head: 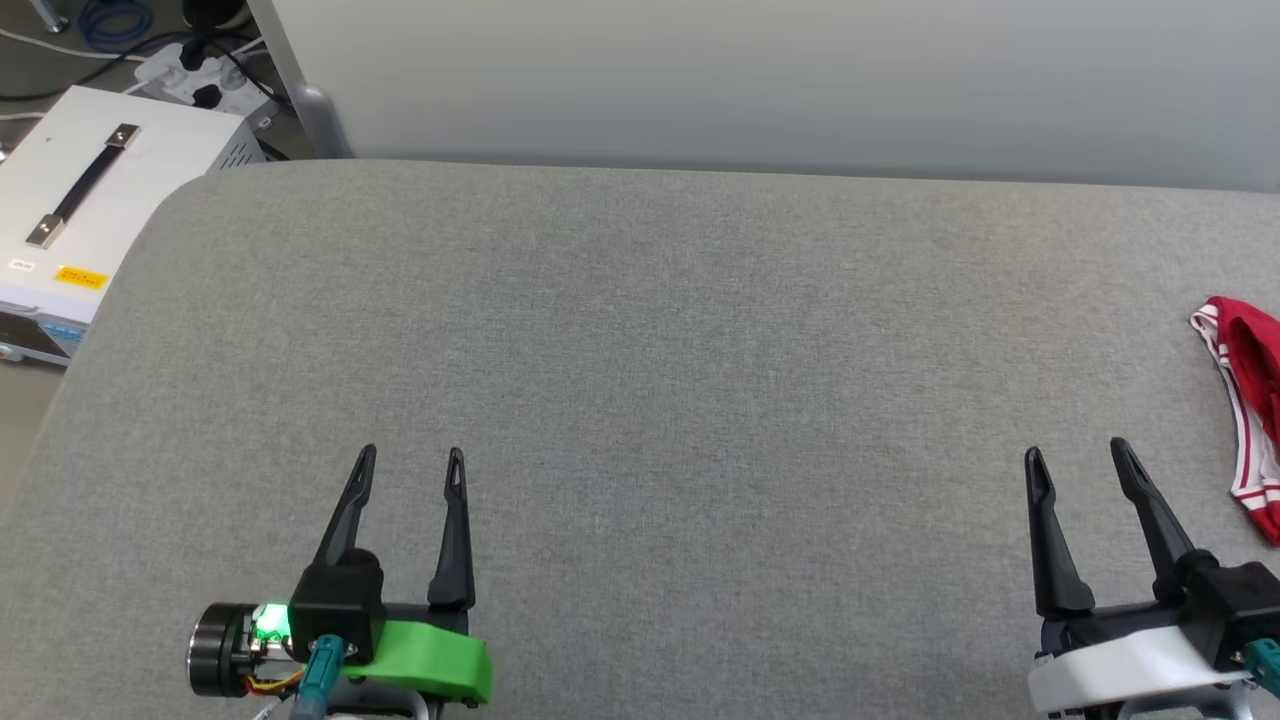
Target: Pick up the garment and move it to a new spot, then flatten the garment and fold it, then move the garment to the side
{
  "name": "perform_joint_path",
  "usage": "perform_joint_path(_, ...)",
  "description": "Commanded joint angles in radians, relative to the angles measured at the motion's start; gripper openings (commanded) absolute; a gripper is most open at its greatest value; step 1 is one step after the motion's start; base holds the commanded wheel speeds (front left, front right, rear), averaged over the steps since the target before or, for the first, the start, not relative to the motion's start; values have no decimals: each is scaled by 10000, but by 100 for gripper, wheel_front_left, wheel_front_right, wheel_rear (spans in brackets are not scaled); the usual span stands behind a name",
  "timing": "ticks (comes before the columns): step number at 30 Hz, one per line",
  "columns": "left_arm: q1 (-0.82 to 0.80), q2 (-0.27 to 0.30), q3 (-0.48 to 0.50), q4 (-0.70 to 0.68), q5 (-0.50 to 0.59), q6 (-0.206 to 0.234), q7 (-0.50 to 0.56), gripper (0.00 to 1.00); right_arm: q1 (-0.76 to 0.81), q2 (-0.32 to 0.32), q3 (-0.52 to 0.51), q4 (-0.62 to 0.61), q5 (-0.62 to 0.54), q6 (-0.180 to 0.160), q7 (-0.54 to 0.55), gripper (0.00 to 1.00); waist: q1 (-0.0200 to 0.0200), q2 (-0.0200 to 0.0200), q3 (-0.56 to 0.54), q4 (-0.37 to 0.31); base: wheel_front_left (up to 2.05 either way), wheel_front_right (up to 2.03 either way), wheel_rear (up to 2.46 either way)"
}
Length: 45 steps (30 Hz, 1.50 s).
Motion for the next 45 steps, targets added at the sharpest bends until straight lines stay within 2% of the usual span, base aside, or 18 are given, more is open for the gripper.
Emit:
perform_joint_path(1, 192, -60, 53, 29, -107, -100, -57, 100, 223, 48, -29, -26, 58, -7, -45, 100, 1, 0, -200, 24, 0, 0, 0)
perform_joint_path(8, 512, -123, 134, 85, -105, -423, -57, 100, 785, 195, -249, -263, 218, -7, -45, 100, 1, 0, -488, 11, 0, 0, 0)
perform_joint_path(22, 755, -265, 274, 233, 24, -678, -57, 100, 1016, 256, -288, -215, 346, -7, -45, 100, 1, 0, -620, -154, 0, 0, 0)
perform_joint_path(23, 604, -226, 255, 211, -55, -639, 6, 0, 909, 236, -291, -222, 261, 0, 2, 0, 1, 0, -620, -153, 0, 0, 0)
perform_joint_path(45, 474, -297, 443, 175, 47, -692, 389, 0, 649, 238, -213, -61, 99, -1, 383, 0, 1, 0, -658, -246, 0, 0, 0)
